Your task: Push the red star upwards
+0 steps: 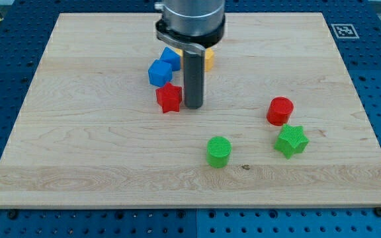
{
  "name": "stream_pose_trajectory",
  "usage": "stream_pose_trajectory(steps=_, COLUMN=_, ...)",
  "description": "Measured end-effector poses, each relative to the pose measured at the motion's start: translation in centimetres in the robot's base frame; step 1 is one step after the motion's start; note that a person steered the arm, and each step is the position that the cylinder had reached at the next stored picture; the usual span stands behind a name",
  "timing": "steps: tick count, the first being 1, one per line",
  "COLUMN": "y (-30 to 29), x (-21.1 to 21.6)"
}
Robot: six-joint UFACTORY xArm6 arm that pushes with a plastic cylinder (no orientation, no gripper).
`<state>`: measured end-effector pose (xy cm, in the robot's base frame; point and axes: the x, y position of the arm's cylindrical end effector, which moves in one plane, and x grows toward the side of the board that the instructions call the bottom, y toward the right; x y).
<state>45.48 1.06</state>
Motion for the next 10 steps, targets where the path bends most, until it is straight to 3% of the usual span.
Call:
stream_pose_trajectory(steps=2, y=0.8, x=4.3)
stream_pose_trajectory(steps=5, y=-1.3, x=-0.4)
stream_pose_trajectory(steps=7, y=-0.5, x=4.6)
stream_pose_trajectory(steps=8, y=-2.5, x=4.7)
stream_pose_trajectory(steps=10, y=-3.4, x=0.5)
